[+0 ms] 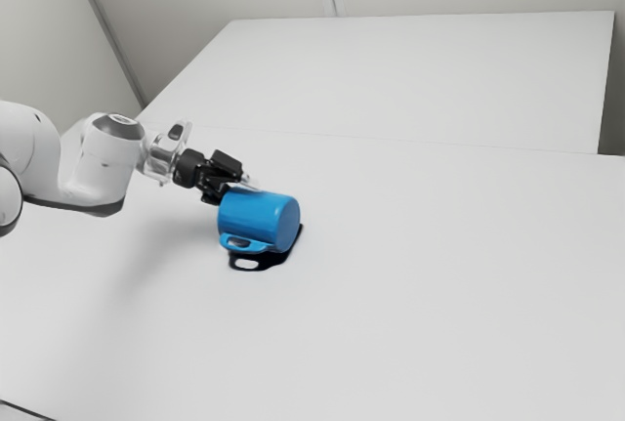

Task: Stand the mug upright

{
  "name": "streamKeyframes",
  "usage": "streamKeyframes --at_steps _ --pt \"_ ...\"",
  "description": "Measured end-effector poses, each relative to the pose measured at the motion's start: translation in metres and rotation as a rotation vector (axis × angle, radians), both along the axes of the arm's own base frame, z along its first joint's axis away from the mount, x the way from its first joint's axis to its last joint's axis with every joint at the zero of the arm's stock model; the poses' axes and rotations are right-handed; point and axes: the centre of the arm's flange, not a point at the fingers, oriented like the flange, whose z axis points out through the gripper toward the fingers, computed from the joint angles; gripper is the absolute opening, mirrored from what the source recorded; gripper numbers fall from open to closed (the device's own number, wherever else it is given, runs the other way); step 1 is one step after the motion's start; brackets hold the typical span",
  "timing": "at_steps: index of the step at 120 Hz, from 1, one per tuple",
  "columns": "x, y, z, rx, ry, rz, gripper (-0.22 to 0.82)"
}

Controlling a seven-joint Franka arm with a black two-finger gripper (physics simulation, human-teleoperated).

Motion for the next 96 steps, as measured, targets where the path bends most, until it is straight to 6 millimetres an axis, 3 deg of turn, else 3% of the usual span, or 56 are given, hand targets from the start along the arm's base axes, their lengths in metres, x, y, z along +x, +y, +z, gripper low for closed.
streamKeyframes --at_steps 14,32,55,64,81,96 --pt "0.001 -0.005 0.004 -0.007 -0.036 -0.020 0.06" --pt "0.004 -0.015 0.016 -0.002 -0.085 -0.050 -0.09" --pt "-0.004 -0.027 0.065 0.044 -0.175 -0.082 -0.15" --pt "-0.008 -0.035 0.092 0.100 -0.214 -0.122 -0.15" --pt "-0.020 -0.066 0.138 0.314 -0.241 -0.275 -0.17" --pt "-0.034 -0.096 0.152 0.521 -0.198 -0.395 -0.18"
